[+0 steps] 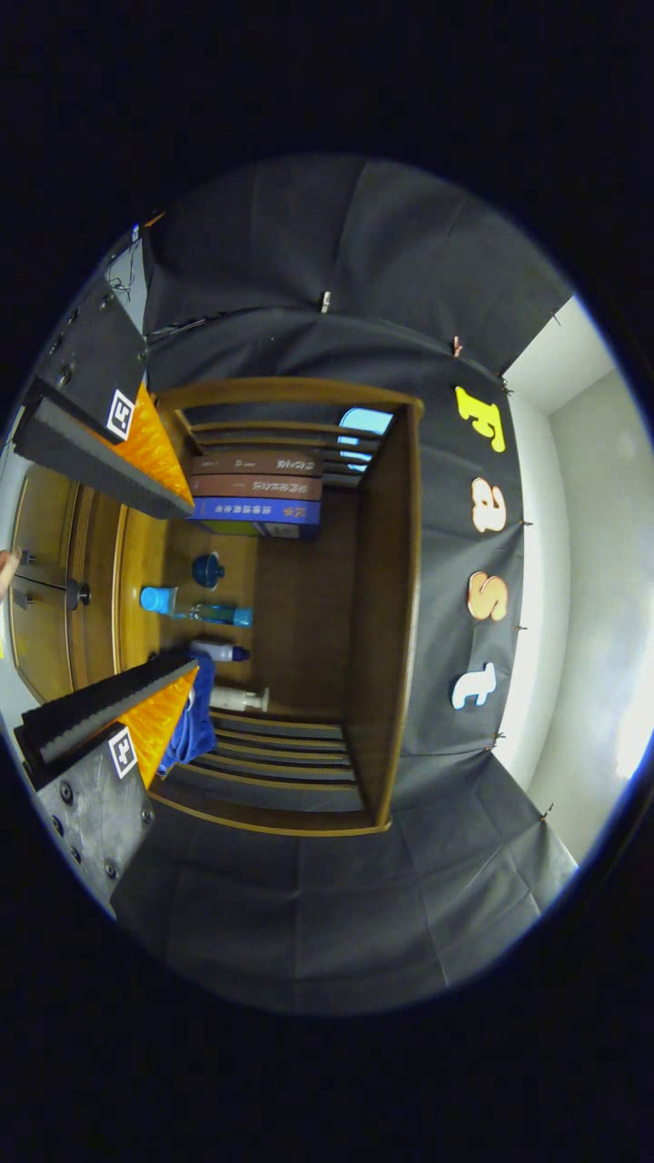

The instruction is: Pull open the drawer, take out the items inside it, and place them on the countertop above the cabinet.

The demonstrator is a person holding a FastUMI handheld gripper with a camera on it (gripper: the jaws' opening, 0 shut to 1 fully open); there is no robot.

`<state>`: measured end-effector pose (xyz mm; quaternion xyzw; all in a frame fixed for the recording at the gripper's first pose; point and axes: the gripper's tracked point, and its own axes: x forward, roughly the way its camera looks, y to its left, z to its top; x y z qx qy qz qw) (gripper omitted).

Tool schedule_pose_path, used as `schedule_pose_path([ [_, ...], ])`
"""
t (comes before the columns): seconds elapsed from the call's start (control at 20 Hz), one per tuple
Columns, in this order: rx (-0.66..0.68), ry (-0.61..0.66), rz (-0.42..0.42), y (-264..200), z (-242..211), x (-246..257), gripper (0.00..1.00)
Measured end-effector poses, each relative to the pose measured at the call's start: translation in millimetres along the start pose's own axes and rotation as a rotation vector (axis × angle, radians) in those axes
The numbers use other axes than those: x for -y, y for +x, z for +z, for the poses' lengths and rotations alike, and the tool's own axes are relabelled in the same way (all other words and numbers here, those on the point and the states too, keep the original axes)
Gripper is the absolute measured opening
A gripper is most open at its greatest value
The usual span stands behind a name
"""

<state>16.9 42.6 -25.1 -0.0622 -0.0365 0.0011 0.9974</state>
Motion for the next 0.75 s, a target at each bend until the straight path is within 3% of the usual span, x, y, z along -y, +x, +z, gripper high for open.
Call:
schedule_pose_path([
  [0.75,-0.016,0.022,0.008,-36,42,-11,0.98],
])
